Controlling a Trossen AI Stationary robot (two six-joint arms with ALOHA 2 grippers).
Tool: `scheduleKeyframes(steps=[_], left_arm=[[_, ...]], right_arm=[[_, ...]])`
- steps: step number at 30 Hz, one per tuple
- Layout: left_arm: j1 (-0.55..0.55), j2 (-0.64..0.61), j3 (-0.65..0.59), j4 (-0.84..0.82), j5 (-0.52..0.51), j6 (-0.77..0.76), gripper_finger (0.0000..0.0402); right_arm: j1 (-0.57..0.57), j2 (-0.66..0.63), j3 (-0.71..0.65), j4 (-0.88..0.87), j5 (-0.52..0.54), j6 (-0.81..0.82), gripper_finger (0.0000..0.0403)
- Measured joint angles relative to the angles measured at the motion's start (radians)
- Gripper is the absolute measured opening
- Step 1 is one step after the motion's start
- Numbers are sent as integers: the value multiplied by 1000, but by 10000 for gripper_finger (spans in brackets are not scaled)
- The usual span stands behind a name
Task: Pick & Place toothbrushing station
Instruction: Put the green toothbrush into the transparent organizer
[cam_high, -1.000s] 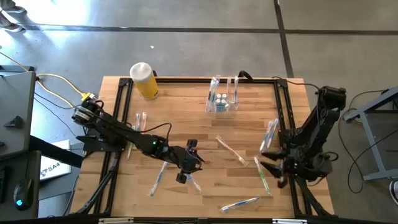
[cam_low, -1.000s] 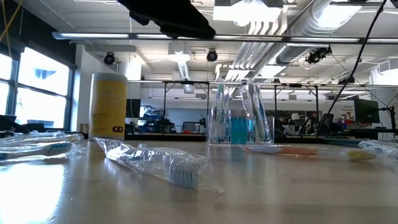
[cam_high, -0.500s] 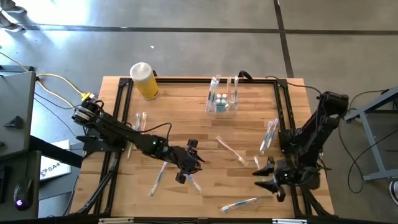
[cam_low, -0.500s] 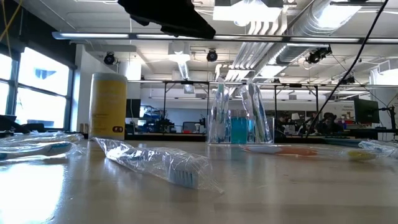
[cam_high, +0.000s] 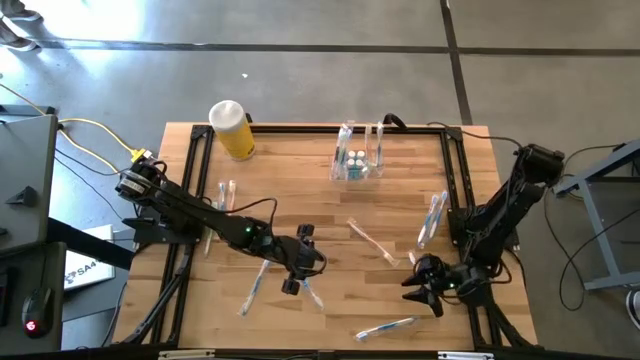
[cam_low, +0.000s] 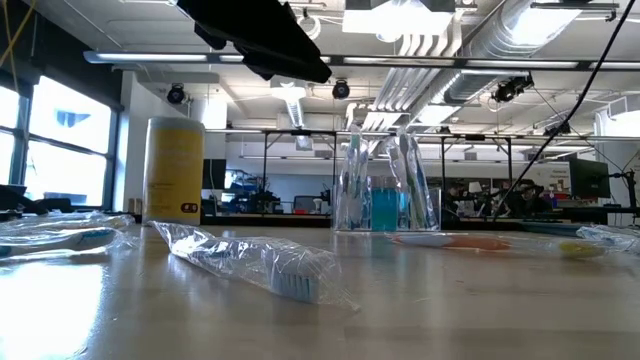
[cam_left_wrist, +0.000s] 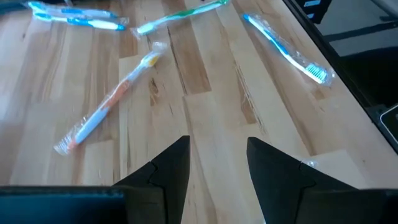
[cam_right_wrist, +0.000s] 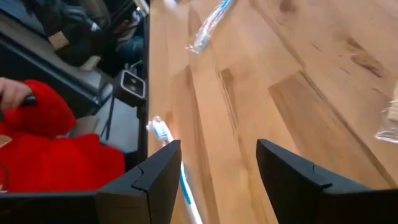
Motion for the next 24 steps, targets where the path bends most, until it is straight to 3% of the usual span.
scheduleKeyframes(steps=[13,24], left_arm=[[0,0,0,-4,1,-27,154],[0,0,0,-5,-4,11,154]], right_arm=[[-158,-196,0,-225,-403,-28,201],[-184,-204,0,-219,-382,-91,201]])
